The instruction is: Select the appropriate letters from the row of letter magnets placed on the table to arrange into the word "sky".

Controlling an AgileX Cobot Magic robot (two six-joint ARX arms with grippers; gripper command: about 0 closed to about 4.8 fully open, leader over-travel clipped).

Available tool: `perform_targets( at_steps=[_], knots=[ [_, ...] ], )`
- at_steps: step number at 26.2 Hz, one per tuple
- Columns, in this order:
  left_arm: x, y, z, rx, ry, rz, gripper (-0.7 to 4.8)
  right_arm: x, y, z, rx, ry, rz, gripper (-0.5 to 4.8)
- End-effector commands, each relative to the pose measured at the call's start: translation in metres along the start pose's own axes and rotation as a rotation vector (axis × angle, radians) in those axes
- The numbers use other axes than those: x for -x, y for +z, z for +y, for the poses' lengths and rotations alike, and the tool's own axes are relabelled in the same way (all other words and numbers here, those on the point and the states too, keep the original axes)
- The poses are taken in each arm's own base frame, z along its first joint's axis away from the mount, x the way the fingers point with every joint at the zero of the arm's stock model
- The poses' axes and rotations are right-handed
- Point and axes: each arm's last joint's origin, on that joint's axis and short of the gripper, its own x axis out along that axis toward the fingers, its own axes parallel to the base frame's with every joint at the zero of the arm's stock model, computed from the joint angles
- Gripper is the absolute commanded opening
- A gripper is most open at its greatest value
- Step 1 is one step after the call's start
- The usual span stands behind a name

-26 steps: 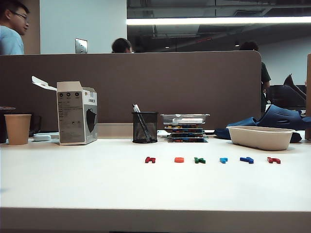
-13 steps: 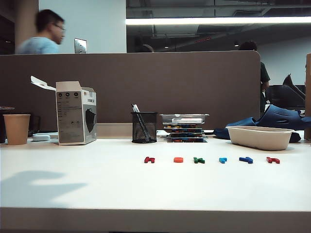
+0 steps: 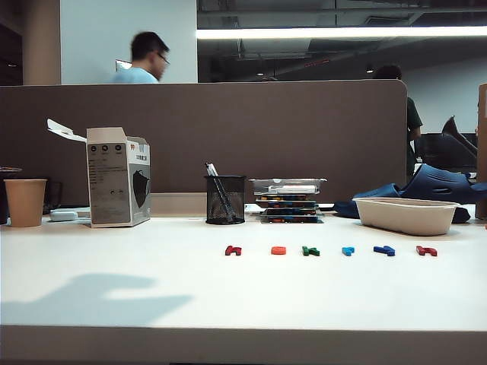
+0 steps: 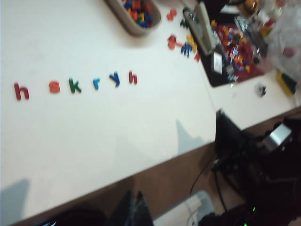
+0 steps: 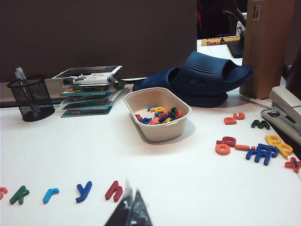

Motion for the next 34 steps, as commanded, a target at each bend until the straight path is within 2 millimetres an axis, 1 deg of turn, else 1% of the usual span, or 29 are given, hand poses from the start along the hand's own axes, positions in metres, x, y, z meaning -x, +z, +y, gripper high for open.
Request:
perform_targets(
  at_steps=[1,5,10,18,21,25,28,30,34],
  knots=[
    [0.004,0.006,-0.003,0.01,-0.01,-0.081,-0.05,0.0,0.002,0.0,0.004,0.004,-0.035,-0.01],
    [0.004,0.007,0.002,0.005,0.12,-0.154,-0.05,0.0,0.003,0.001,0.004,0.005,-0.037,-0.01],
    [0.005,0.004,0.008,-0.007,0.228,-0.17,-0.05,0.0,0.003,0.001,0.005,0.006,-0.041,-0.01],
    [0.005,0.002,0.009,-0.011,0.235,-0.139,-0.05,0.001,0.004,0.001,0.005,0.013,-0.041,-0.01],
    [0.005,0.002,0.009,-0.011,0.235,-0.148,-0.05,0.001,0.007,0.001,0.007,0.014,-0.047,-0.01],
    [0.005,0.003,0.009,-0.011,0.236,-0.151,-0.05,0.005,0.024,0.004,0.012,0.008,-0.071,-0.01],
    [0.004,0.003,0.009,-0.011,0.237,-0.149,-0.05,0.016,0.053,0.01,0.006,0.001,-0.033,-0.01],
    [0.004,0.003,0.009,-0.011,0.237,-0.149,-0.05,0.02,0.069,0.014,0.027,0.03,0.001,-0.01],
    [0.004,0.002,0.009,-0.011,0.237,-0.149,-0.05,0.02,0.104,0.02,0.031,0.087,0.082,-0.02]
  ],
)
